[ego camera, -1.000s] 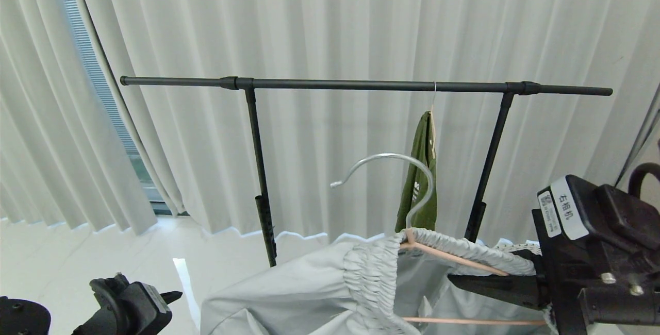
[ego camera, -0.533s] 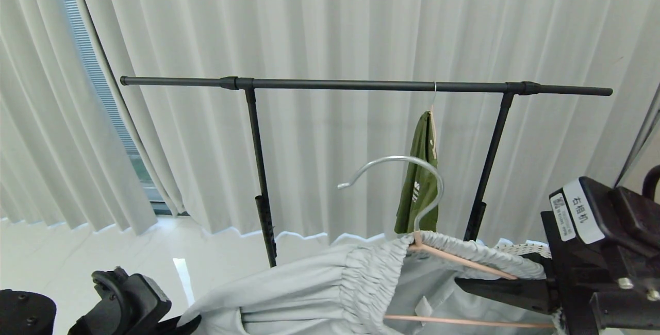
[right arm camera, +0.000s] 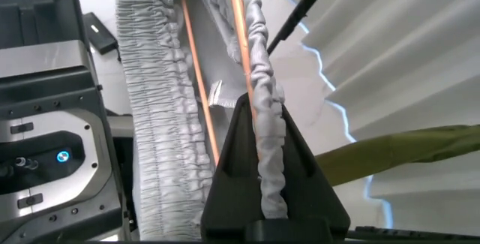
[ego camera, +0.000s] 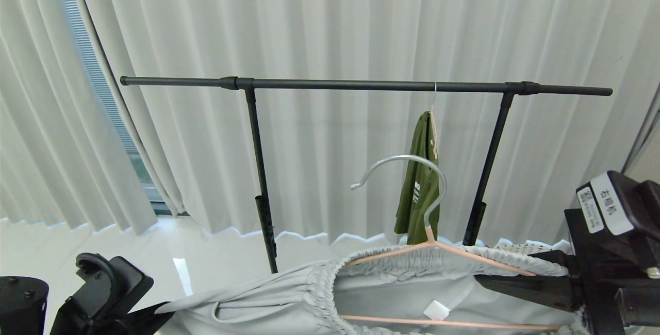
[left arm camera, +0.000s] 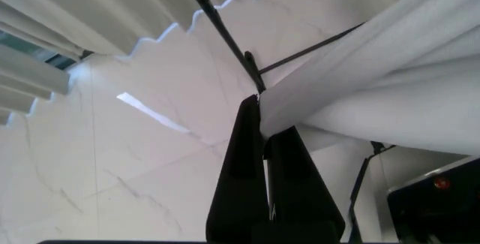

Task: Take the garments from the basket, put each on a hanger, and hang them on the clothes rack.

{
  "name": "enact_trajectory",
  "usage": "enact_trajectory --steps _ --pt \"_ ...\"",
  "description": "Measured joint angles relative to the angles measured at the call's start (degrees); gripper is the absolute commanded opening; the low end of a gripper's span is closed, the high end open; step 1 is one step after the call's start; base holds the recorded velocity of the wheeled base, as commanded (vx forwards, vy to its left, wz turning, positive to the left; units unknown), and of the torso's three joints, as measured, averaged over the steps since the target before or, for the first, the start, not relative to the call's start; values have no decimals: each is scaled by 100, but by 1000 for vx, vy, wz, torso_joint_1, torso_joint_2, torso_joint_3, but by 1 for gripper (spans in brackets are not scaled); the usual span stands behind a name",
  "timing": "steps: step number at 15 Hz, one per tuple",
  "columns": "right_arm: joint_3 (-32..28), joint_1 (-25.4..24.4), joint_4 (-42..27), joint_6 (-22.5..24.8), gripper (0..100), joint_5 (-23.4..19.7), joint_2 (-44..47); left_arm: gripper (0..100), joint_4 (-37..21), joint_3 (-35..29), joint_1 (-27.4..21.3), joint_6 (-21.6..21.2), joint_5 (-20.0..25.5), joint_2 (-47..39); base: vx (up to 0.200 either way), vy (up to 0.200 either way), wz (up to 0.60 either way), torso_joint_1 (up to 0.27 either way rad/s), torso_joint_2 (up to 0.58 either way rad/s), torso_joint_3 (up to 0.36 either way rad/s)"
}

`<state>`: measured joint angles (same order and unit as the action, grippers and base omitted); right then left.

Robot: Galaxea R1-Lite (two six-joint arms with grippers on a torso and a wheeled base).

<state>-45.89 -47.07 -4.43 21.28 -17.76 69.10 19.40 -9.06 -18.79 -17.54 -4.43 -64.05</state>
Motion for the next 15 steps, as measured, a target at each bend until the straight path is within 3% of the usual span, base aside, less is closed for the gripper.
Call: enact_trajectory --steps 1,3,5,10,15 --pt "0 11 2 -40 0 13 -7 100 0 -17 -69 4 -2 2 0 0 0 0 0 0" --pt "0 68 2 -183 0 101 -16 100 -5 -28 -139 17 -11 18 0 0 0 0 0 0" --pt "-9 215 0 -523 0 514 -24 100 -5 -34 -235 48 -6 99 0 0 0 0 0 0" --pt "-218 352 -2 -1954 0 1426 196 100 -2 -216 -266 52 -22 385 0 0 0 0 0 0" --pt "-1163 368 213 -3349 0 2192 1150 100 -2 -428 -255 9 -55 471 0 0 0 0 0 0"
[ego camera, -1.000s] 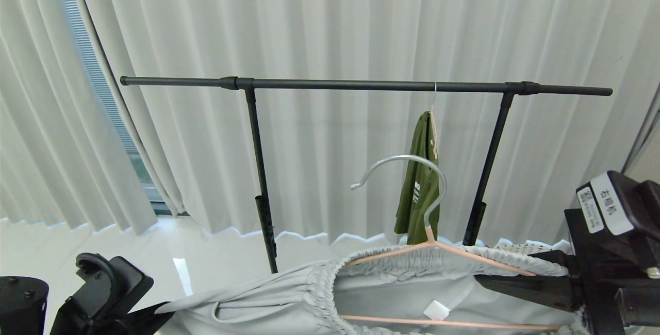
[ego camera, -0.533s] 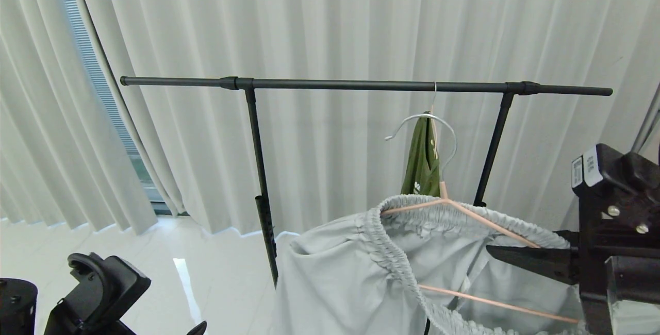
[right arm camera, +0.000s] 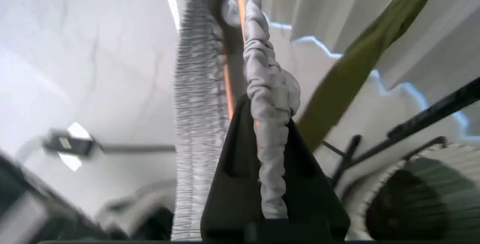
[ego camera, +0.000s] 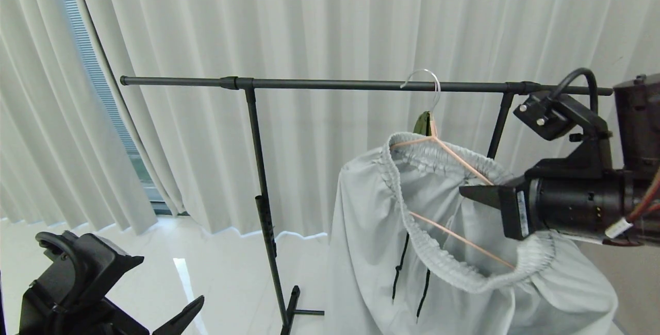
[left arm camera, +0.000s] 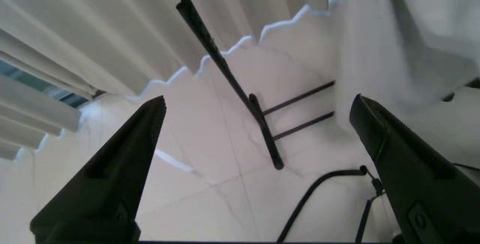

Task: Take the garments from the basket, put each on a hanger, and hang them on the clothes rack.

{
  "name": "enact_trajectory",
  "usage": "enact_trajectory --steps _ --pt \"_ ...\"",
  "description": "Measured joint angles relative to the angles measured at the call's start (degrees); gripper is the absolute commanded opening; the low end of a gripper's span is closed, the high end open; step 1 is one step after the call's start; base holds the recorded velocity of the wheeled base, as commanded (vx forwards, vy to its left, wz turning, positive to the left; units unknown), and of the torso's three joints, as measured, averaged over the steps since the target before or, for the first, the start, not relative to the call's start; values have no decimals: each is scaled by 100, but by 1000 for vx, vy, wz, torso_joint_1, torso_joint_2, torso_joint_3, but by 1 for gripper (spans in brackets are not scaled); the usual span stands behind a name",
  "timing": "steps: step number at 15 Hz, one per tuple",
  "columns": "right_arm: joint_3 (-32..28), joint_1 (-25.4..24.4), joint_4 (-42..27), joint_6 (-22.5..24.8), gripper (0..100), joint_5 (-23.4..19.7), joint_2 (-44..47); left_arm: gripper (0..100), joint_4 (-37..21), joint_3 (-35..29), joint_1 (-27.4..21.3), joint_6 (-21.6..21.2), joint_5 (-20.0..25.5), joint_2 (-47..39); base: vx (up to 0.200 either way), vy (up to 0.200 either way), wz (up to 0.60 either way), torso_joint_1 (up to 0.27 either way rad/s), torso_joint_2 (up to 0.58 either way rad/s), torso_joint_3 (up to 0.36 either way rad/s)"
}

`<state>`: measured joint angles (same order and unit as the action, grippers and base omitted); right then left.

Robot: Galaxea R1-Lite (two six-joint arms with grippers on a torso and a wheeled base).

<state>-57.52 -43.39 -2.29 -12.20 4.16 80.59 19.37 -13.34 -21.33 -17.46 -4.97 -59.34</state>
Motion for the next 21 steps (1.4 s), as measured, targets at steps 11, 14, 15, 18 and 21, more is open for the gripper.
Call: enact_trajectory --steps 11,14,15,18,21 --pt "-1003 444 700 -219 0 55 1178 100 -2 -168 -2 33 -2 -68 109 0 0 0 2 1" --pt "-1018 450 716 -222 0 60 1241 100 2 -166 -7 30 -2 -77 200 0 0 4 2 4" --pt "-1018 456 719 -222 0 60 1259 100 4 -165 -11 33 0 -77 200 0 0 7 7 -2" --pt "-1009 507 716 -211 0 62 1315 100 -2 -155 -11 22 7 -77 200 0 0 2 7 2" --pt "-996 518 729 -202 0 66 1359 100 4 -154 -24 2 13 -74 0 0 0 0 0 0"
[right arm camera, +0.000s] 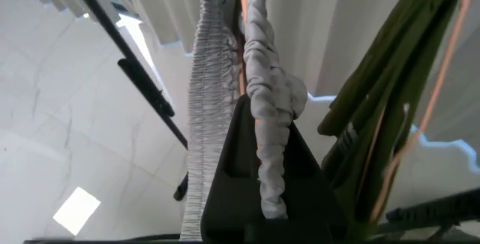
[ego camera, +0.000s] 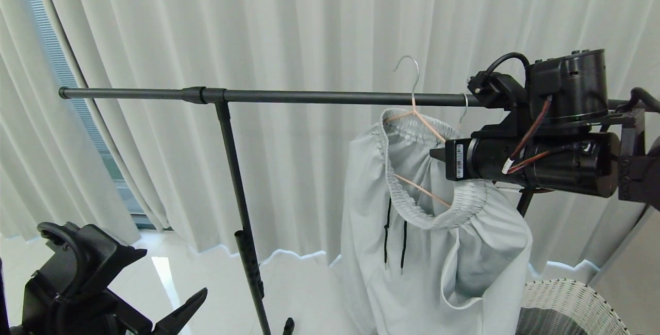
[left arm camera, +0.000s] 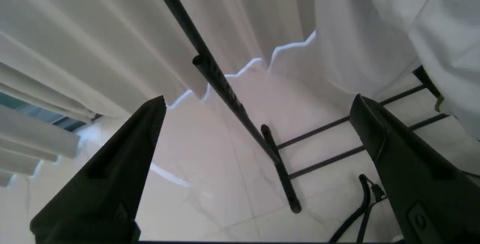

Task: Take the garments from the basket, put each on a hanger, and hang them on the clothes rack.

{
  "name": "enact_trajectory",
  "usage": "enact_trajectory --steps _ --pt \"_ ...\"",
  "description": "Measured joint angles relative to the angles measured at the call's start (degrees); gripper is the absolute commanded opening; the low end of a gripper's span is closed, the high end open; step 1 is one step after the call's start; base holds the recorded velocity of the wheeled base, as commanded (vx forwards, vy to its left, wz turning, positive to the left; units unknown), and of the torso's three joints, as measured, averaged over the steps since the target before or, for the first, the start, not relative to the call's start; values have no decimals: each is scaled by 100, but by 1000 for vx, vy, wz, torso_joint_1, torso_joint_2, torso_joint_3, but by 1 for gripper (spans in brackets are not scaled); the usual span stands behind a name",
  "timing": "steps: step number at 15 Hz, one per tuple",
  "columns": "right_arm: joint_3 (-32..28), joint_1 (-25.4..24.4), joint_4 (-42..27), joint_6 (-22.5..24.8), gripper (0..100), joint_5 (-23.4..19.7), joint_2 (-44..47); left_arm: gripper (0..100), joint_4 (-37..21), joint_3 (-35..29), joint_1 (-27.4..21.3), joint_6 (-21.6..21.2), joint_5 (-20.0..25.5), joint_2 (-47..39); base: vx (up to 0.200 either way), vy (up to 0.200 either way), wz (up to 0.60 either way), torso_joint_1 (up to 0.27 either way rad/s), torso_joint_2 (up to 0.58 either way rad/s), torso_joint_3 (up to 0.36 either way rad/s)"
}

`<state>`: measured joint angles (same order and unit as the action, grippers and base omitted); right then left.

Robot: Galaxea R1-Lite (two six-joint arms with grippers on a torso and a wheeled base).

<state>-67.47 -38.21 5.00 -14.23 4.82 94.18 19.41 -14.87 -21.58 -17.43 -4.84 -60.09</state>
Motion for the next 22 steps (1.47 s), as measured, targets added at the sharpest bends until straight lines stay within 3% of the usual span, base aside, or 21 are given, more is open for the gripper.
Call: enact_trajectory --steps 11,21,22 --pt "-28 406 354 244 0 9 700 100 0 2 -35 -5 5 39 0 0 0 0 0 0" --pt "-35 408 358 262 0 0 835 100 -1 2 -30 -7 2 52 0 0 0 0 0 0" --pt "-35 401 358 263 100 -2 835 100 -1 2 -30 -5 2 61 0 0 0 0 0 0"
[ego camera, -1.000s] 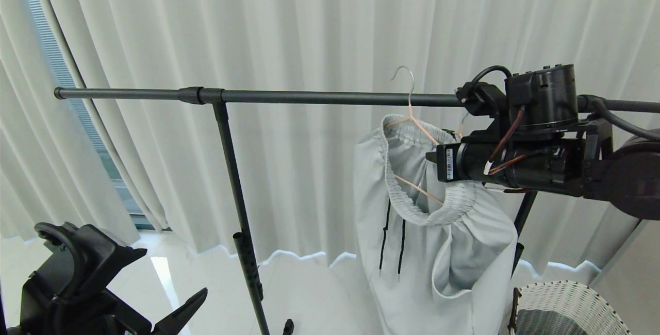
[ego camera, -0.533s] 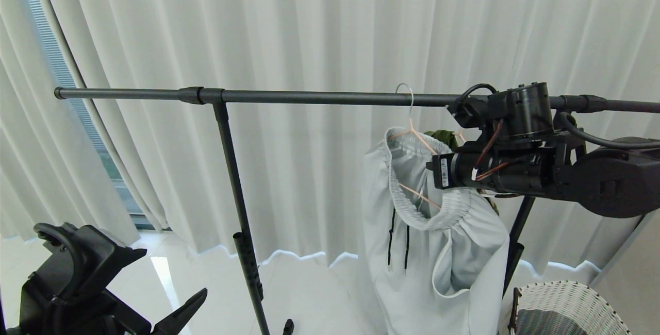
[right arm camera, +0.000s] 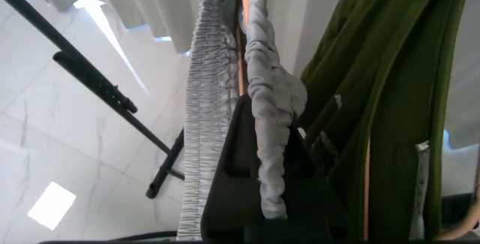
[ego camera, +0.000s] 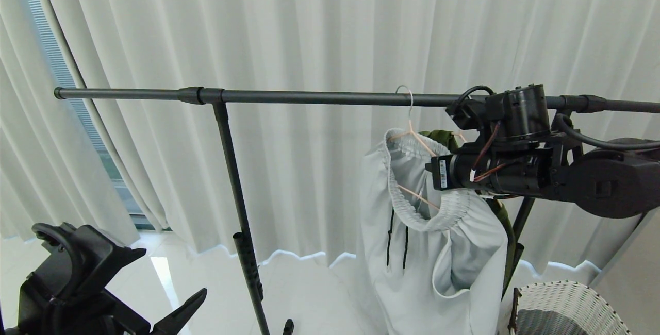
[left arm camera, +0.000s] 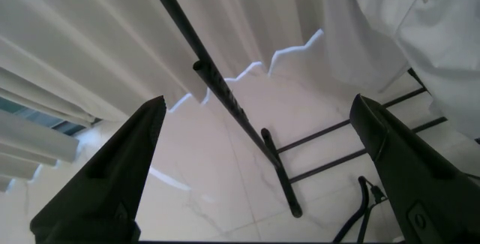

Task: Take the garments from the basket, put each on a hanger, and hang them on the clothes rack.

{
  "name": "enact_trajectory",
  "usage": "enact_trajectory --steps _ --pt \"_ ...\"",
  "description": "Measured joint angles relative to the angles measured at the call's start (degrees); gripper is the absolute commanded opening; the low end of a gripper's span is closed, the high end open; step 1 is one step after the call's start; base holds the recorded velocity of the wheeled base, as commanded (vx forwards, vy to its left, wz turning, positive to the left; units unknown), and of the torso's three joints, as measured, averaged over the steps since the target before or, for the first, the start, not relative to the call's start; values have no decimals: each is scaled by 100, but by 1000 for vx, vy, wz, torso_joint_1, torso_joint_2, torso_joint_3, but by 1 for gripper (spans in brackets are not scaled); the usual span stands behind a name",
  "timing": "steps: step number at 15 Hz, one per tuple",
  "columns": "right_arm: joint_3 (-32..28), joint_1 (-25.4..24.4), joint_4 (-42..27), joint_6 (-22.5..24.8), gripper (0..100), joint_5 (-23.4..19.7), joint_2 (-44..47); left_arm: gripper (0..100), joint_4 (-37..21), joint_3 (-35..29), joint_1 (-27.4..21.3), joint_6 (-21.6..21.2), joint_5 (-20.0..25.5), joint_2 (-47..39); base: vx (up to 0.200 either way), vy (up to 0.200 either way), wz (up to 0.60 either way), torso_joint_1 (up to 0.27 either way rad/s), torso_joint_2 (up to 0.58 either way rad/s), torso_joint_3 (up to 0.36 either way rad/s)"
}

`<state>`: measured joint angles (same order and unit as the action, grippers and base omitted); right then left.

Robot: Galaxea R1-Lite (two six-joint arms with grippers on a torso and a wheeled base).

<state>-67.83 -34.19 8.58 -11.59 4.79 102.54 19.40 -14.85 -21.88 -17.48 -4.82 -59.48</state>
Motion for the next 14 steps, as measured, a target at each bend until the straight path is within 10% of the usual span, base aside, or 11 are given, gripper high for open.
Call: enact_trajectory --steps 8,14 --pt "176 -152 245 27 100 115 -551 100 0 22 227 46 -16 121 0 0 0 0 0 0" --pt "1281 2 135 968 100 106 -2197 100 1 39 1307 46 -18 386 0 0 0 0 0 0"
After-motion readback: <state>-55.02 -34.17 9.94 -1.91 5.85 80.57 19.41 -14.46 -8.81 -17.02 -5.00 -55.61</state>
